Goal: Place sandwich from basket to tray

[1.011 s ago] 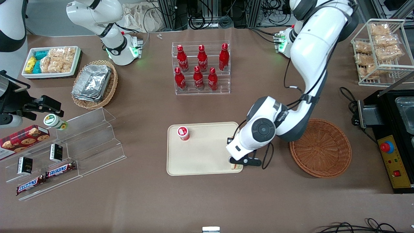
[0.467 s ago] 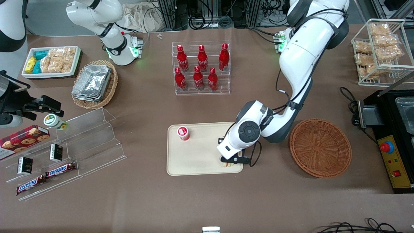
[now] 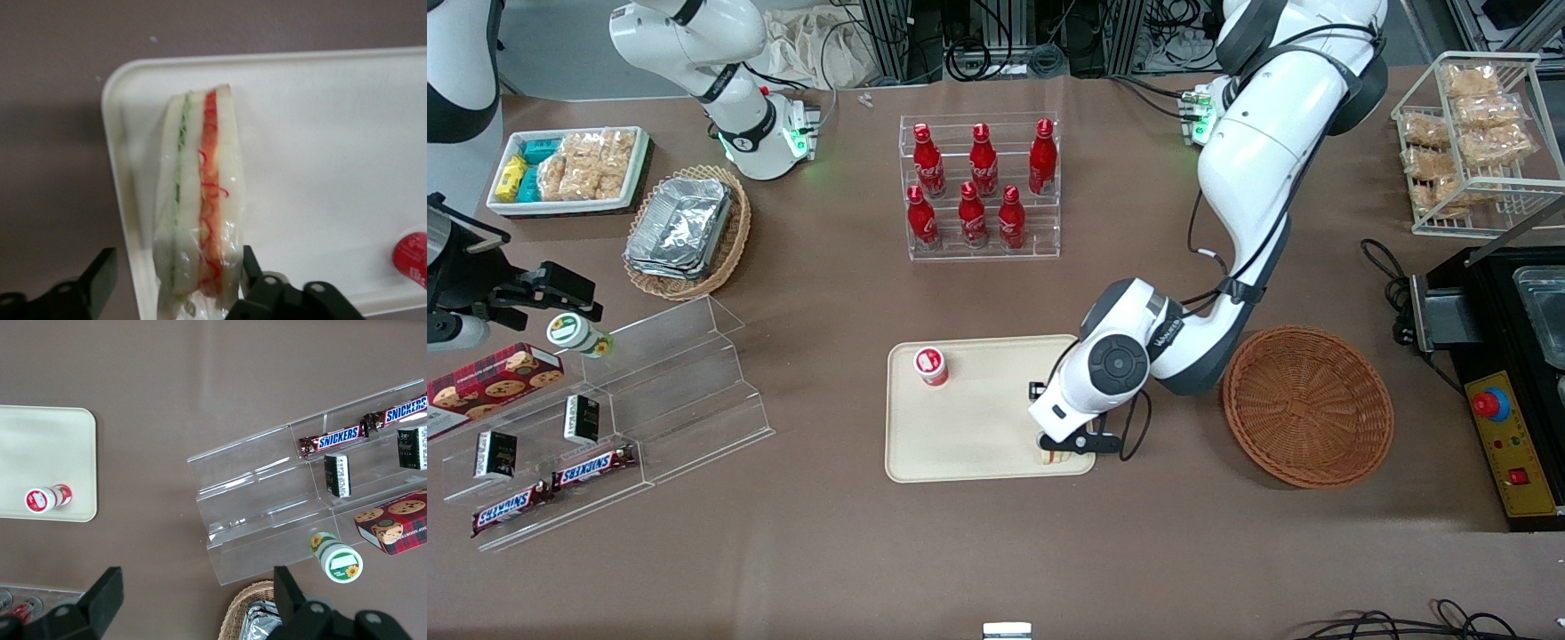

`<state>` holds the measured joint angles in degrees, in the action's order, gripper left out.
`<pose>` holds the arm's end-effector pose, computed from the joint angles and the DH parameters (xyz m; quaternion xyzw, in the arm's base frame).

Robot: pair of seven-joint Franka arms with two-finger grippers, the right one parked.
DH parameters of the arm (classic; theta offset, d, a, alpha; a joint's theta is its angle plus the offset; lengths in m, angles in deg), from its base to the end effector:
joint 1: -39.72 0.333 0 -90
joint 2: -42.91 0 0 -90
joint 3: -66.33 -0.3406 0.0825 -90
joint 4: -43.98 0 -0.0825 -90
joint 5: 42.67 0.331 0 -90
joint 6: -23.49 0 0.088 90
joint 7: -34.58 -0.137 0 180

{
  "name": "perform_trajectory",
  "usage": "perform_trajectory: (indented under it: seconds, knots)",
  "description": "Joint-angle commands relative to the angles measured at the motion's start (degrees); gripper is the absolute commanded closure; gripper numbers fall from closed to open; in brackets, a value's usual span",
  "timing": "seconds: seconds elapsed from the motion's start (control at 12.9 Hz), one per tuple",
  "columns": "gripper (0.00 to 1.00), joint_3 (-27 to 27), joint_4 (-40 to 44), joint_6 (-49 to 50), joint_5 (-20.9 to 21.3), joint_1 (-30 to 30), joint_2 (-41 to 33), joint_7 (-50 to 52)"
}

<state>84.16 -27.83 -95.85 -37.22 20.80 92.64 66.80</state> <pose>0.6176 -0.3764 0.2652 0.9970 -0.0107 -0.0435 0.0631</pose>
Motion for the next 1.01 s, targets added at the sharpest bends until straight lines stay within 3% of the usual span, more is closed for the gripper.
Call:
perform_trajectory:
  seconds: [0.0,0.31,0.54,0.78,0.93]
  knots:
    - [0.0,-3.05,-1.56,1.48,1.06,0.03,-5.58,1.18]
    - [0.0,-12.1,-2.54,3.85,0.89,1.78,-14.46,0.66]
    - [0.0,-12.38,-3.76,8.66,0.45,7.74,-20.79,-0.05]
    - [0.0,-12.2,-10.86,10.45,-0.69,13.19,-28.95,-5.31]
    - [0.0,-12.29,-17.19,10.71,-4.63,17.15,-35.28,-10.39]
